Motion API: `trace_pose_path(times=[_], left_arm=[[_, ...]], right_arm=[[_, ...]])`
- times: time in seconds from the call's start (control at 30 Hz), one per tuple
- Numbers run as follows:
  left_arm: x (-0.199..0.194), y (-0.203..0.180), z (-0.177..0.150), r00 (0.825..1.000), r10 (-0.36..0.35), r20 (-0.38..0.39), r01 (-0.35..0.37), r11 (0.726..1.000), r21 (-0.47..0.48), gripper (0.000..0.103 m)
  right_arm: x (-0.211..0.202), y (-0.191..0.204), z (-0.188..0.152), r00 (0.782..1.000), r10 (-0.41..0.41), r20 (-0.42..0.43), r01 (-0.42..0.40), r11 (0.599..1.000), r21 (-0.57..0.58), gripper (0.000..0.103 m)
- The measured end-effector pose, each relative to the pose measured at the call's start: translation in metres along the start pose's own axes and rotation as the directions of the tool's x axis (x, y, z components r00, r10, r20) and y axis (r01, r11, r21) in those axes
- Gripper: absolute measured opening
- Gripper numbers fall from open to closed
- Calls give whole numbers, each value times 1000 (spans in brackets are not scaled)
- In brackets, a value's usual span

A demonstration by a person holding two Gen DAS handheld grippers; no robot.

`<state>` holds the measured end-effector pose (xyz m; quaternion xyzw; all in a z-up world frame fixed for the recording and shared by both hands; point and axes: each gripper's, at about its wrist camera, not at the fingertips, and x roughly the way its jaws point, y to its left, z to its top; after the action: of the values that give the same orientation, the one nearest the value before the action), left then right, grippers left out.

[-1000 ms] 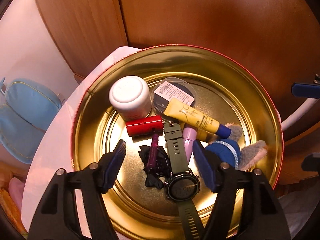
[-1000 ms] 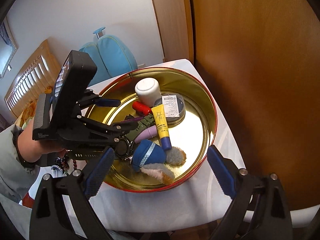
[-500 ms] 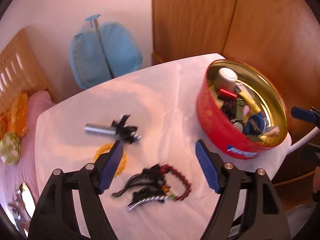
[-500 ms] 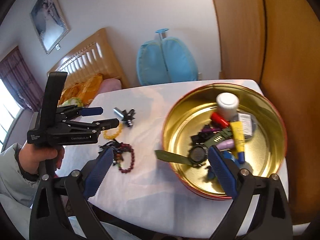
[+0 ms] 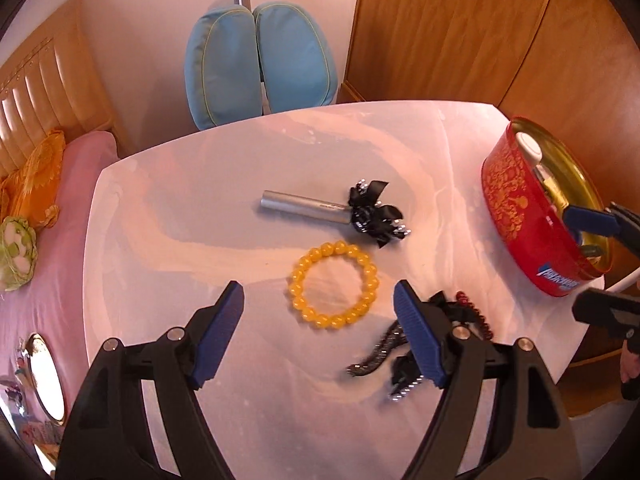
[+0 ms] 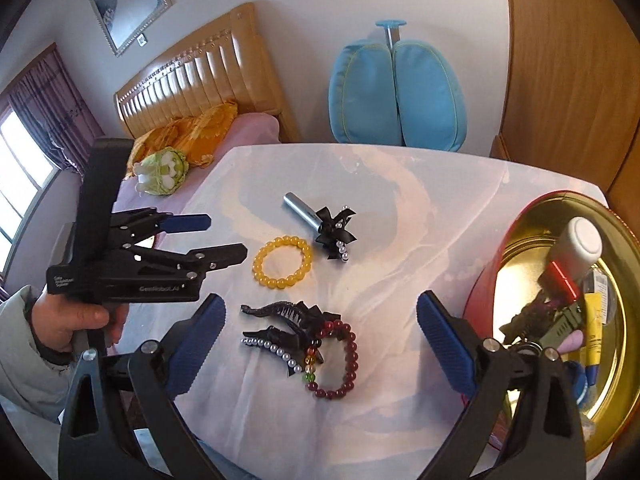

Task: Organize jewelry
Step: 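Grasp the black bow hair clip with pearls using the right tool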

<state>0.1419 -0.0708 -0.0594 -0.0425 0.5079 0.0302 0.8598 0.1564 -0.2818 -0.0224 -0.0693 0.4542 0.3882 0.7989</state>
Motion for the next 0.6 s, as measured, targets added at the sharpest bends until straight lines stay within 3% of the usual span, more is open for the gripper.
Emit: trace_pose_path(times=[0.23, 0.5, 0.53, 0.57, 0.6], left_arm=[[42, 31, 0, 991, -128, -31, 131, 987, 92, 76], [59, 48, 19, 987, -158, -17, 158, 973, 165, 76], [59, 49, 21, 987, -161, -15, 161, 972, 172, 76], [59, 51, 23, 986, -165, -16, 165, 971, 175, 76], [60, 52, 24, 986, -168, -18, 168, 970, 177, 76]], right_arm=[[86, -5, 23, 988, -98, -116, 109, 990, 93, 97], [138, -4, 48, 970, -196, -147, 206, 977, 55, 97], [142, -3, 47, 964, -215, -155, 224, 974, 41, 86], [144, -2, 46, 959, -229, -166, 237, 971, 31, 59], [146, -2, 44, 958, -222, -184, 231, 973, 29, 48]])
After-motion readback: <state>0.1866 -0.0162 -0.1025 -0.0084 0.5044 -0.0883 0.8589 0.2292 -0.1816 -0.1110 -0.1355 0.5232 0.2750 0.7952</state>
